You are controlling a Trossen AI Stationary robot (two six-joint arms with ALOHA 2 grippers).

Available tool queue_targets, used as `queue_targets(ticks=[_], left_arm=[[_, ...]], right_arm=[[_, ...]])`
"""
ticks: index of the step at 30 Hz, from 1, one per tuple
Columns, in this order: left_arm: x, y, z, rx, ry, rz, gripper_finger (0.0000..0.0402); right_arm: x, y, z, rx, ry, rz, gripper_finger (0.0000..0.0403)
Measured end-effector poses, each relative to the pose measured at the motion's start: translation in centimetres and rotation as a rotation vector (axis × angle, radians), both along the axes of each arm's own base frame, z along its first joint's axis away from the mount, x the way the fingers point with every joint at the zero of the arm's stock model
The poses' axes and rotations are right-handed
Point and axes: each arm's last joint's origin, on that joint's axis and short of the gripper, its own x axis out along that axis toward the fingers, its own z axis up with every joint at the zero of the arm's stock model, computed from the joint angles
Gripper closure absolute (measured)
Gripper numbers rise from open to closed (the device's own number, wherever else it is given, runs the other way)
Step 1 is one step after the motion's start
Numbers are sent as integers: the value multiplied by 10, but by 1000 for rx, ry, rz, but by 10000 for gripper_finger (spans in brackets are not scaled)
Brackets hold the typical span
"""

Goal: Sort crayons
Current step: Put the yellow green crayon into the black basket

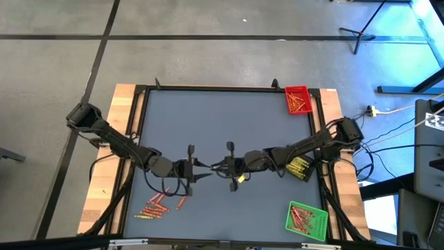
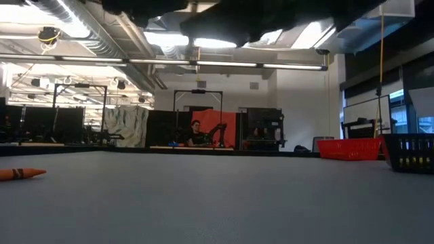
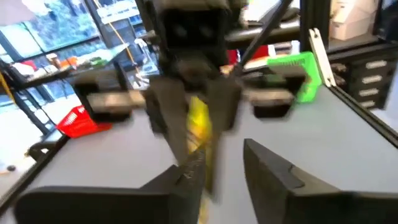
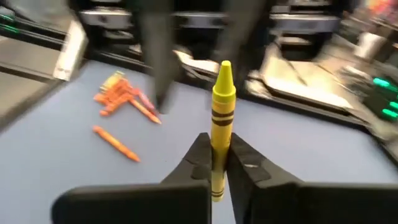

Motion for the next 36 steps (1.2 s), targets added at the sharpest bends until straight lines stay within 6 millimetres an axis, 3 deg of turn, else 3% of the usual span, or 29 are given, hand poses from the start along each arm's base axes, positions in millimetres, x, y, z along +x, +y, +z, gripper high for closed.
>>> queue_targets(ticks=[4, 9, 19, 24, 30, 36], left_arm=[[-5, -6, 1, -16, 10, -2, 281], [-10, -11, 0, 33, 23, 41, 275], [-12, -11, -4, 65, 54, 69, 277], [-12, -11, -4, 62, 56, 69, 277], [-12, -11, -4, 61, 56, 67, 278], [-12, -11, -4, 57, 58, 54, 278]], right_arm=[[-17, 9, 15, -37, 58, -144, 390], [-52, 20, 30, -64, 172, -340, 366], [-140, 2, 50, 144, 516, -571, 386], [-163, -5, 42, 319, 755, -685, 371], [-186, -13, 20, 309, 1017, -930, 381], [-199, -16, -10, 357, 1139, -985, 373]])
